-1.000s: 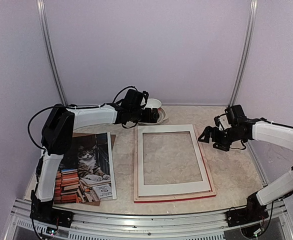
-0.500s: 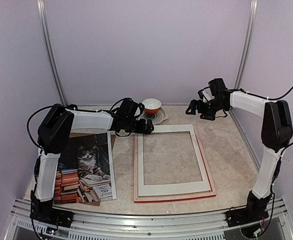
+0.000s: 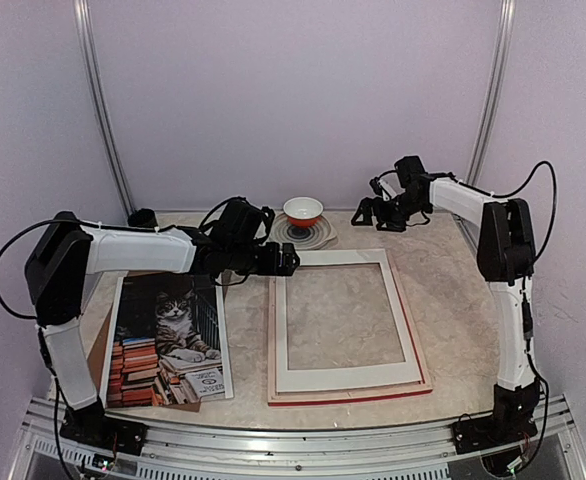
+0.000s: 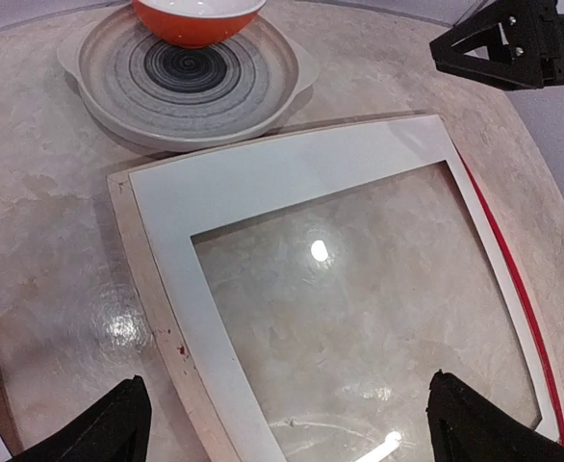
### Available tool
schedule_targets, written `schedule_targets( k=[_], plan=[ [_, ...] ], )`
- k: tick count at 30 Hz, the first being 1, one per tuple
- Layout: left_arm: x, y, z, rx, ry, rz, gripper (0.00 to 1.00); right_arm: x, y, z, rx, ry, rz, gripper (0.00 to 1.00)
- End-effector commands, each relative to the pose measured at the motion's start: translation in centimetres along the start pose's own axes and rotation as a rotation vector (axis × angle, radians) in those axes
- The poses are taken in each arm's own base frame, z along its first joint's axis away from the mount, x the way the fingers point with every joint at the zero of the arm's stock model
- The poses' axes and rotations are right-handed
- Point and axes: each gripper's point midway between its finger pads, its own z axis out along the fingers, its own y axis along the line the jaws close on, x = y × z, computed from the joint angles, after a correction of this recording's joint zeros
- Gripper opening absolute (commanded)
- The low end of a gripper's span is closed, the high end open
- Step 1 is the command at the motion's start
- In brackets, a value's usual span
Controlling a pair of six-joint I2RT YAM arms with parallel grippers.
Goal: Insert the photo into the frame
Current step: Adjust the mat board on the frame body.
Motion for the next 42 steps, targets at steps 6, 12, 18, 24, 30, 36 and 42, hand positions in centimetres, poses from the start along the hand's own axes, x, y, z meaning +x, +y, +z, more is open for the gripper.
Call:
schedule_targets(
  k=[6, 12, 18, 24, 30, 36, 42],
  plan=[
    [2.3, -0.9, -3.9, -0.013, -0.018, -0.08, 0.99, 2.6, 1.1, 2.9, -0.069, 0.085, -0.081, 0.99],
    [4.4, -1.1, -4.1, -0.015, 0.016, -0.086, 0.99, 4.0, 1.6, 4.0, -0.095, 0.116, -0.086, 0.99],
    [6.5, -0.9, -3.3, -0.022, 0.057, -0.094, 0.99, 4.7, 2.4, 4.0, -0.095, 0.127, -0.111, 0.99],
    [7.5, -1.8, -2.9, 0.009, 0.074, -0.098, 0.99, 5.7, 1.5, 5.1, -0.085, 0.16, -0.1, 0.99],
    [8.3, -2.3, -2.4, 0.025, 0.097, -0.091, 0.99, 5.9, 1.3, 5.3, -0.076, 0.164, -0.101, 0.99],
    [9.1, -2.6, -2.0, 0.031, 0.112, -0.091, 0.99, 6.5, 1.1, 5.8, -0.08, 0.184, -0.097, 0.99],
    [9.5, -2.5, -1.6, 0.03, 0.119, -0.09, 0.99, 7.4, 1.7, 5.5, -0.098, 0.201, -0.101, 0.99]
  ],
)
